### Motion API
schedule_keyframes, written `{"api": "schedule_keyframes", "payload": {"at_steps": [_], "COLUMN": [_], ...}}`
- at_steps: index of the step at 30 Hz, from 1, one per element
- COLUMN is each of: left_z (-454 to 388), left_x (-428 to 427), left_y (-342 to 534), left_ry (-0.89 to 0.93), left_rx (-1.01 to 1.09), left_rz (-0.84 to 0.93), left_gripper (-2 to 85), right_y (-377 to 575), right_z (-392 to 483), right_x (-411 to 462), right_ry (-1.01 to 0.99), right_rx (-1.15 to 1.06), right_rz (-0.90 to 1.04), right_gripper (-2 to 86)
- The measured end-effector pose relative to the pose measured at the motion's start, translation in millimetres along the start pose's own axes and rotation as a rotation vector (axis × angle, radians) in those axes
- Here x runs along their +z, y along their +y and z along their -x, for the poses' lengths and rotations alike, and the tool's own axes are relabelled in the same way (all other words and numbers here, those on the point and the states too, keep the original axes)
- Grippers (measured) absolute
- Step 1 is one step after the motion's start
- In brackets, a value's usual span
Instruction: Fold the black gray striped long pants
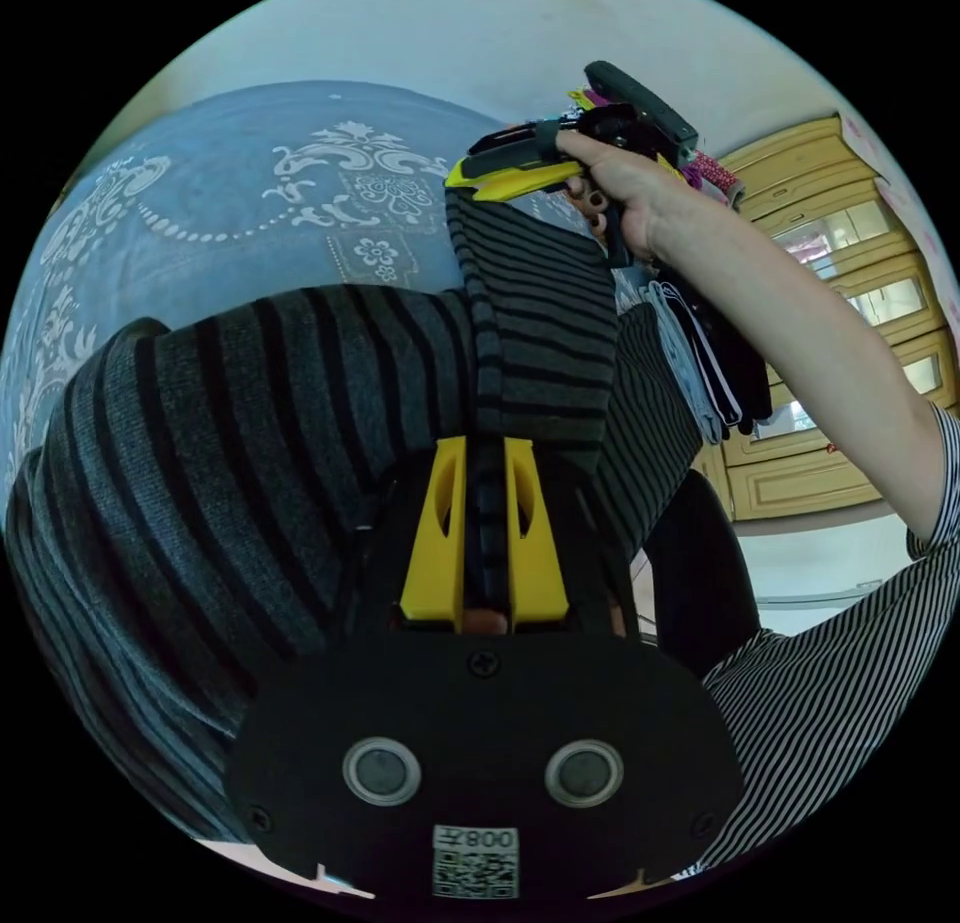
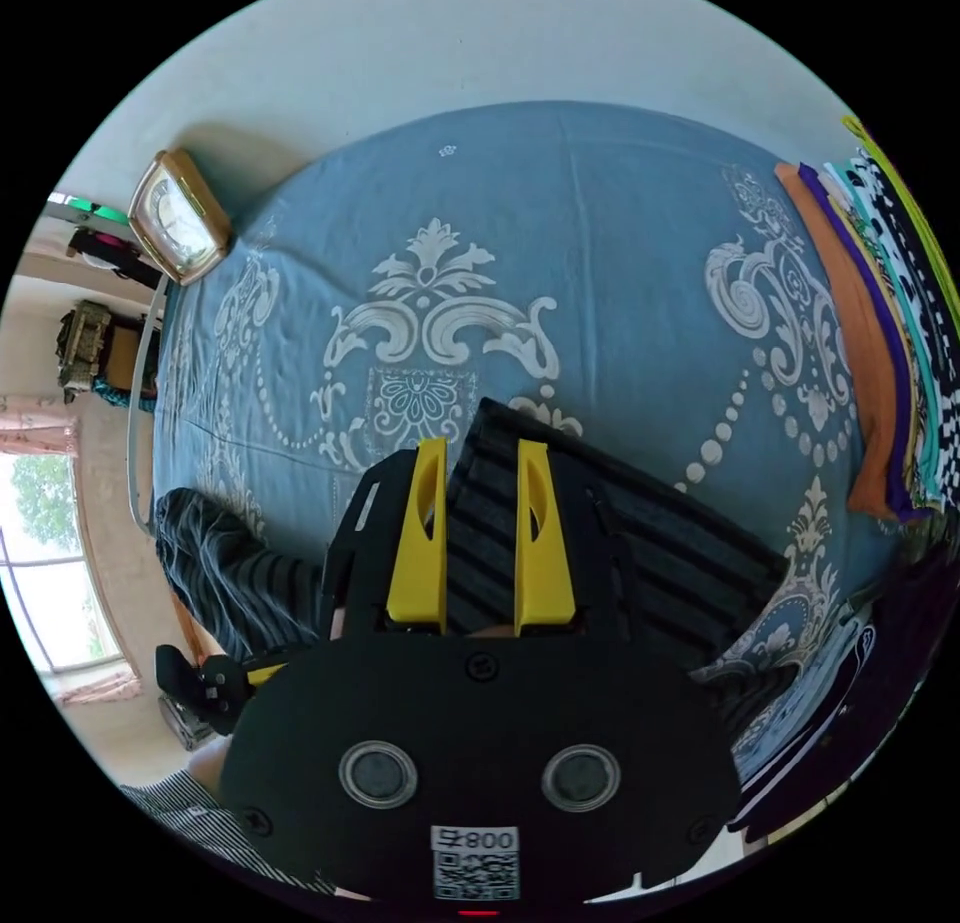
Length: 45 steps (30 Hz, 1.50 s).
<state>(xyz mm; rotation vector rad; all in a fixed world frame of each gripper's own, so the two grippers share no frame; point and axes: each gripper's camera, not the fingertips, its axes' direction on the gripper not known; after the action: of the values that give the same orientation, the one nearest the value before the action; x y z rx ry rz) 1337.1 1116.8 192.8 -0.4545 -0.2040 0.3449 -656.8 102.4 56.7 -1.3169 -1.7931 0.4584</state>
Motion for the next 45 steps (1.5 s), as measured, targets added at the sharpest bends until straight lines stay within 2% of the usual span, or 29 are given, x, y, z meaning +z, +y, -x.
{"api": "schedule_keyframes", "payload": {"at_steps": [11, 17, 20, 26, 32, 38, 45], "left_z": [-61, -105, -133, -209, -297, -372, -444], "left_x": [-104, -178, -220, -303, -370, -410, -433], "left_y": [-25, -29, -30, -35, -35, -34, -42], "left_ry": [0.022, 0.016, 0.032, 0.045, -0.01, -0.083, -0.194], "left_rx": [0.013, 0.033, 0.053, 0.159, 0.282, 0.336, 0.394], "left_rz": [0.014, -0.013, -0.046, -0.078, -0.036, 0.07, 0.224], "left_gripper": [3.5, 2.8, 2.7, 2.5, 2.4, 2.3, 2.4], "right_y": [12, 42, 71, 161, 293, 430, 564], "right_z": [-31, -79, -115, -195, -286, -374, -462], "right_x": [37, 34, 12, -50, -89, -73, -10], "right_ry": [0.177, 0.063, -0.069, -0.276, -0.457, -0.563, -0.657], "right_rx": [-0.038, -0.035, -0.012, -0.017, 0.03, 0.153, 0.352], "right_rz": [0.061, 0.054, -0.033, -0.216, -0.396, -0.472, -0.471], "right_gripper": [7.0, 4.1, 3.6, 3.1, 3.0, 2.8, 2.6]}}
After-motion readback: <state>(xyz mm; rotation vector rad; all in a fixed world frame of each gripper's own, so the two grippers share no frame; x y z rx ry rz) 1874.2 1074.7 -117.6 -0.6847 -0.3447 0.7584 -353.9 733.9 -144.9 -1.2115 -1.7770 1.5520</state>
